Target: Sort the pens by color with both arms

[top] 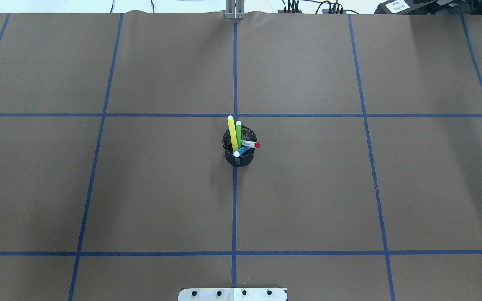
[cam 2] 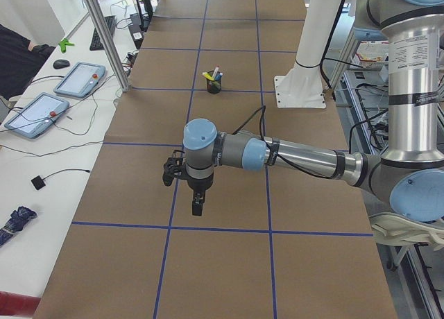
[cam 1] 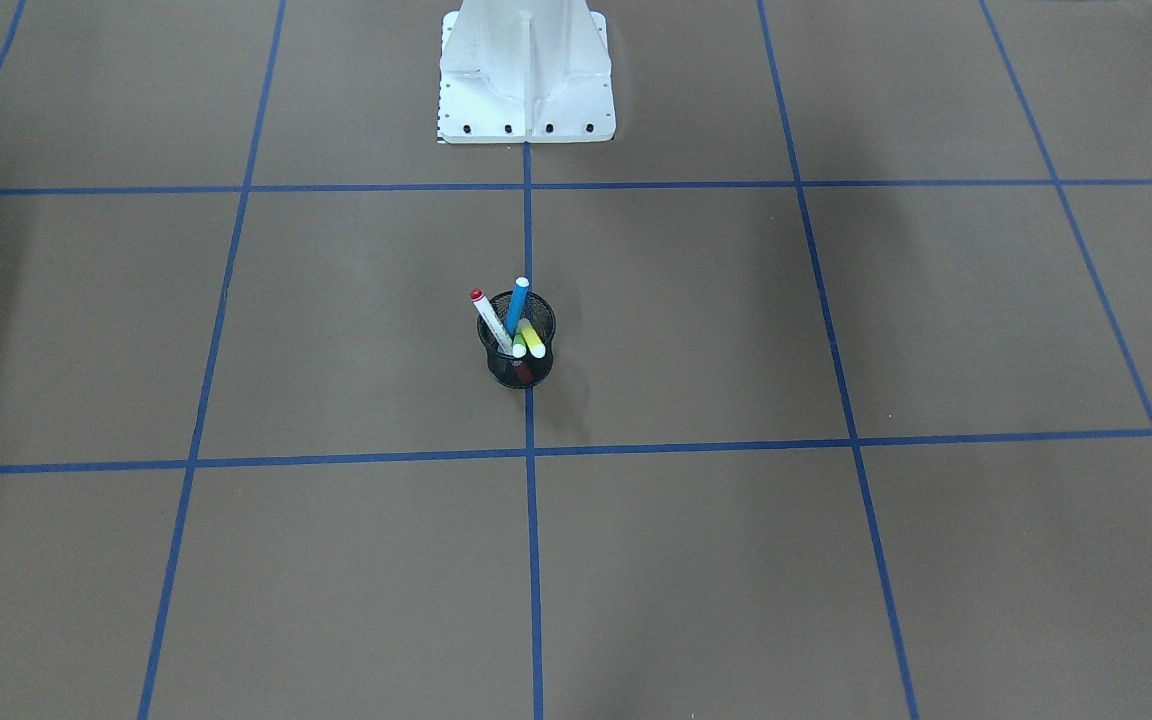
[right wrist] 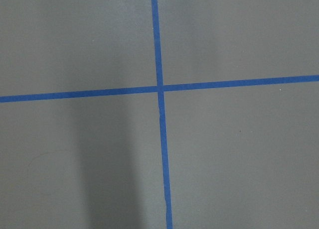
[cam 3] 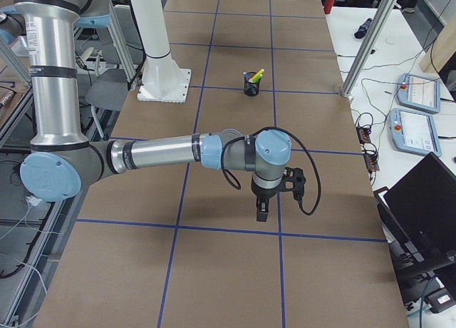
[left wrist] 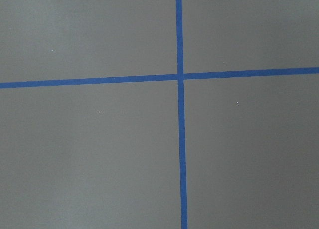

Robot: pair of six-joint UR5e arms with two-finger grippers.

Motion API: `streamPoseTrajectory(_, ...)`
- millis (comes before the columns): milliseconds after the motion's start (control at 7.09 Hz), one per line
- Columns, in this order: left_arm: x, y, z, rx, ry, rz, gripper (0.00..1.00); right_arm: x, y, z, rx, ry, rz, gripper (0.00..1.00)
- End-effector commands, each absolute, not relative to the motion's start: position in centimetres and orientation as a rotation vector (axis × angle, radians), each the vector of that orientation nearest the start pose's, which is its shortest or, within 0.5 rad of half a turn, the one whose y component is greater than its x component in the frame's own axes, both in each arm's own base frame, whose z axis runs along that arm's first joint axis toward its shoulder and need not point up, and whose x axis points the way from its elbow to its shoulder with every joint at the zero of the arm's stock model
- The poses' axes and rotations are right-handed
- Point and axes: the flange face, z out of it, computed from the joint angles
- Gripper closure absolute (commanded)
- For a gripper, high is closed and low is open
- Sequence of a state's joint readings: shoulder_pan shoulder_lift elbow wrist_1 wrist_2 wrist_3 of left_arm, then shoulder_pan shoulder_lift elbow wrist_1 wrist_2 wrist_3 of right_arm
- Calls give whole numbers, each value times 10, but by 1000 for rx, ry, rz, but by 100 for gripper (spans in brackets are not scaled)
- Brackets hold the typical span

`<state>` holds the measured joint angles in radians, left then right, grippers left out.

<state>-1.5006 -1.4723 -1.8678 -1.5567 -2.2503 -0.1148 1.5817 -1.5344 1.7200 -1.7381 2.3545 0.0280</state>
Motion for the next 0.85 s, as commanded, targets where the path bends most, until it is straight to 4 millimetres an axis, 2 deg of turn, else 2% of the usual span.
streamPoseTrajectory(0,-32,-466,551,126,760,29,0,42,-522,547,8,-903,44,0)
streamPoseTrajectory(141,-29,-492,518,171,777,24,0,12,-538,499,36,-936,10,0)
streamPoseTrajectory(282,-27,-506,503,201,779,37,0,-32,-560,458,44,-923,-39,0)
streamPoseTrajectory(423,-25,-508,497,212,789,52,0,-73,-580,415,78,-927,-115,0)
streamPoseTrajectory(564,-13,-516,485,223,794,75,0,-110,-581,402,85,-900,-171,0)
streamPoseTrajectory(705,13,-520,482,208,799,122,0,-149,-582,375,80,-900,-190,0)
